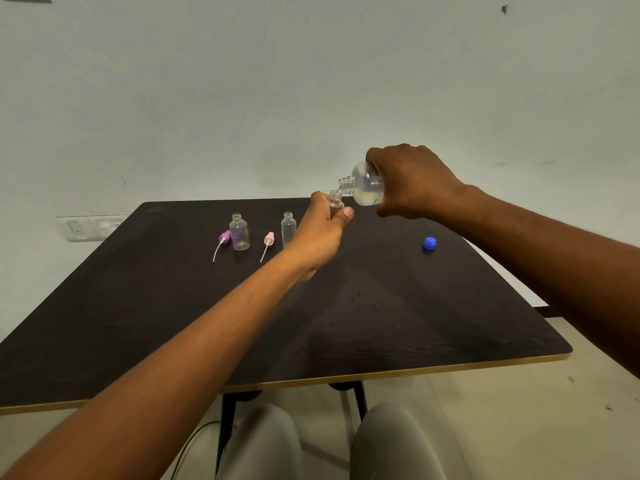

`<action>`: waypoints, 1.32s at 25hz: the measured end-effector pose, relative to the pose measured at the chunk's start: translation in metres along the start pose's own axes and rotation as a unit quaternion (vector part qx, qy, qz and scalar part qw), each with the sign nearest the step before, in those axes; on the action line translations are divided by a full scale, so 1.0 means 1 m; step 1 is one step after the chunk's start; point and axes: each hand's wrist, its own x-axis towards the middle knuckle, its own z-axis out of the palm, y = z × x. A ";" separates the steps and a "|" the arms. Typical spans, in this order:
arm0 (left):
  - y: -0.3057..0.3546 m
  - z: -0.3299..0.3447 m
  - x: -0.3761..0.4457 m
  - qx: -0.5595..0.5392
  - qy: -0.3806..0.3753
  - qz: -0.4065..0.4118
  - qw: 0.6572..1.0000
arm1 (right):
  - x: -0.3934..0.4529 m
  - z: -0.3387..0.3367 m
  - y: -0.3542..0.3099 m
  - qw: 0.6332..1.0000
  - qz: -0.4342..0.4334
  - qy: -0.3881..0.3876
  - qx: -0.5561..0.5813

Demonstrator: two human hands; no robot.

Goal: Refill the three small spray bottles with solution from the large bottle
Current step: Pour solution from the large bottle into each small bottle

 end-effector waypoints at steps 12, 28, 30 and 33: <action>0.000 0.001 0.002 -0.004 0.012 0.004 1.000 | 0.002 -0.004 -0.001 1.000 0.000 -0.001 -0.017; -0.002 0.000 0.005 -0.001 0.015 0.005 1.000 | 0.004 -0.007 -0.003 0.999 -0.010 0.000 -0.034; -0.003 0.000 0.006 -0.002 0.014 0.005 1.000 | 0.004 -0.007 -0.003 0.999 -0.010 0.000 -0.035; -0.003 0.001 0.007 0.000 0.015 0.005 1.000 | 0.005 -0.007 -0.003 0.999 -0.009 0.000 -0.034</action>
